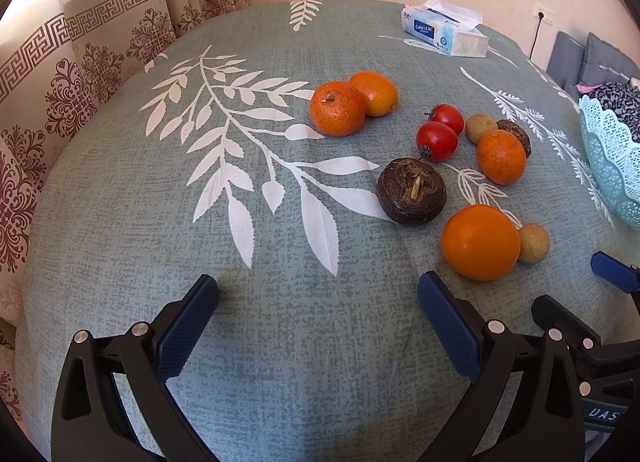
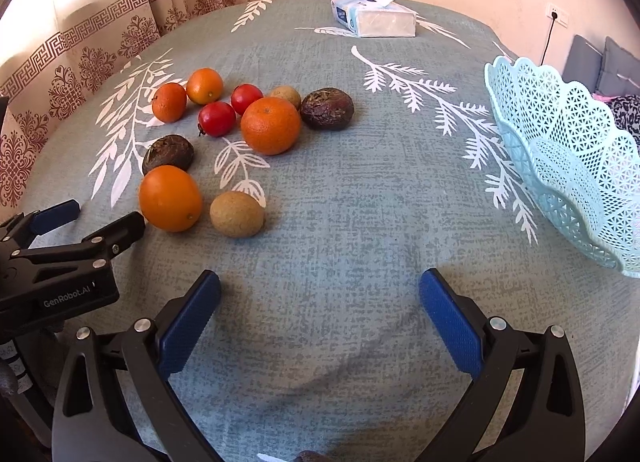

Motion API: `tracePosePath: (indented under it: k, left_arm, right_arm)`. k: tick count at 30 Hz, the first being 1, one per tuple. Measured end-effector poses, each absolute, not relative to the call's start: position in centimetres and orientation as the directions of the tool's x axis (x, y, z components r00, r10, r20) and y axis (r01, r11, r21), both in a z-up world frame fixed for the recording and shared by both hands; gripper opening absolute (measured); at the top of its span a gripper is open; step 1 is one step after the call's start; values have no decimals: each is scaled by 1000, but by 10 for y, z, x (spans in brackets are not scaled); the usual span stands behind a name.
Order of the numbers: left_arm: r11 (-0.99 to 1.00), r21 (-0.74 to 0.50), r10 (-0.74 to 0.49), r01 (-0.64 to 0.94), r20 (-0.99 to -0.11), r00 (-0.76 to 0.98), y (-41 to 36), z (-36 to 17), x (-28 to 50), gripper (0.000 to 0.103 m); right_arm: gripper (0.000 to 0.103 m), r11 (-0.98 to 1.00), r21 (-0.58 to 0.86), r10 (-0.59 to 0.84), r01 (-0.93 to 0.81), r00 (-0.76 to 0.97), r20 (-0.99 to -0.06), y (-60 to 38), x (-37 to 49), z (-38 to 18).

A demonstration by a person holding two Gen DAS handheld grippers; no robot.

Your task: Organize fruits

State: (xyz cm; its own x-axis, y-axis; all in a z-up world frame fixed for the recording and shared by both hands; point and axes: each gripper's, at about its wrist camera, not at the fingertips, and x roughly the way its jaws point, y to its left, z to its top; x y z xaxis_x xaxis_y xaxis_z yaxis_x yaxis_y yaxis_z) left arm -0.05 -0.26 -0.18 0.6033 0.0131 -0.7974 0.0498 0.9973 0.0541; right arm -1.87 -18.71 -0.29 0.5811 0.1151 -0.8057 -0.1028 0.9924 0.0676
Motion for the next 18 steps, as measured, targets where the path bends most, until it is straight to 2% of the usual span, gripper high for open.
tracePosePath:
  k: [18]
  left_arm:
    - [998, 1, -42, 68, -783, 620, 5, 6, -6, 98]
  right_arm:
    - [101, 992, 74, 121, -104, 580, -805, -187, -19, -3]
